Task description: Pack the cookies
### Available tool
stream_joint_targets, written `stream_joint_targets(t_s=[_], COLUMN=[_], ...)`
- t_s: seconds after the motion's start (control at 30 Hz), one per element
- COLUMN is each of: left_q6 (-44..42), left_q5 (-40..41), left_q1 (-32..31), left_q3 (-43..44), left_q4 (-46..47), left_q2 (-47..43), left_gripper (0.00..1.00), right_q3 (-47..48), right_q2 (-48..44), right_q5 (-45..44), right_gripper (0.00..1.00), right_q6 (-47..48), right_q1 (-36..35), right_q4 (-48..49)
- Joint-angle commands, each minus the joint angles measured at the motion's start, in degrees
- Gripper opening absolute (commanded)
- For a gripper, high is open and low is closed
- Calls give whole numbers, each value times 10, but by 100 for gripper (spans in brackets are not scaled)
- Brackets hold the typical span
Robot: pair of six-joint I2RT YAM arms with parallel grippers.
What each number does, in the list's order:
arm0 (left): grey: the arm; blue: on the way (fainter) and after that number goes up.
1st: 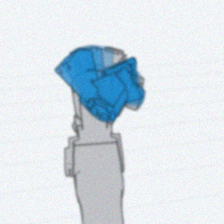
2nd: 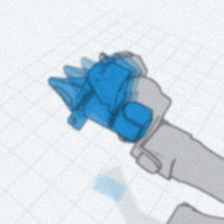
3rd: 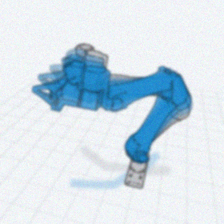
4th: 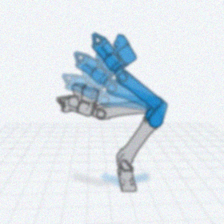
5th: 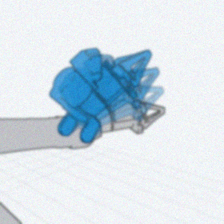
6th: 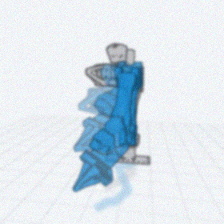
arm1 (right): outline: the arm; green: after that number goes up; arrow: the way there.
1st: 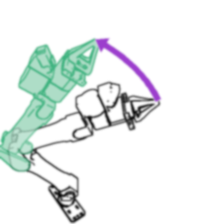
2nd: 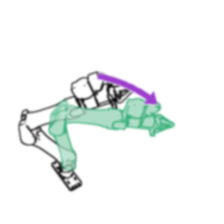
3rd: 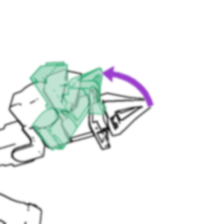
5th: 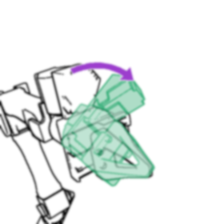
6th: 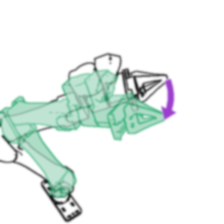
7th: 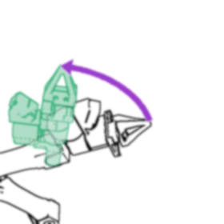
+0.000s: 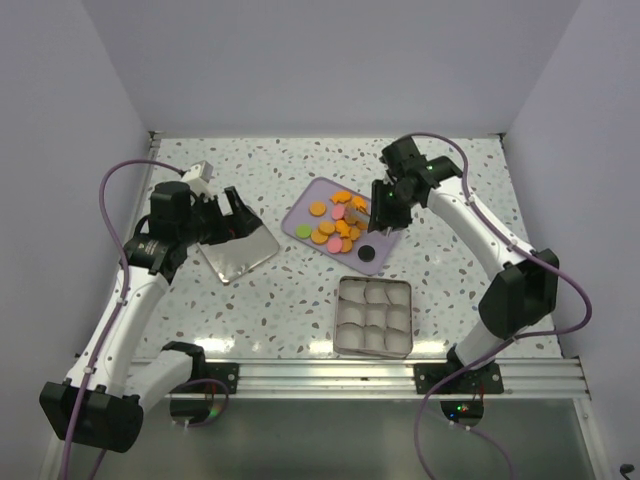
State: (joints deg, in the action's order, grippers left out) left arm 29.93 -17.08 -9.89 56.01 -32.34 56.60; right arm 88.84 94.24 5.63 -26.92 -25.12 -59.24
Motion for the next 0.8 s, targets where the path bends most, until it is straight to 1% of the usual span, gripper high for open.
stream_joint_targets(t_s=[0.0,0.2,0.33,0.4,0.53,0.6,0.67,0.77], left_q6=[-9,-9,-3,-2,-3,-1,3,1], left_q5=[9,26,24,38,72,81,80,55], left_q1=[-4,-3,-4,-4,-4,-4,-4,-4], left_q3=[11,24,24,27,40,40,38,31], left_q4=[-10,-17,-8,-9,-21,-18,-13,1], left_q2=[-9,-5,-4,2,9,8,13,21], left_gripper=[100,100,100,100,100,100,100,100], right_q3=[41,74,65,42,-6,-30,-57,-97], right_q2=[-12,-56,-101,-127,-213,-241,-279,-322], right_q5=[-4,-24,-29,-16,-2,7,24,67], right_gripper=[32,32,32,32,33,33,34,33], right_q6=[8,18,18,12,3,5,8,11], right_q1=[-3,-3,-3,-3,-3,-4,-3,-3], right_q4=[-3,-50,-69,-71,-79,-93,-103,-113])
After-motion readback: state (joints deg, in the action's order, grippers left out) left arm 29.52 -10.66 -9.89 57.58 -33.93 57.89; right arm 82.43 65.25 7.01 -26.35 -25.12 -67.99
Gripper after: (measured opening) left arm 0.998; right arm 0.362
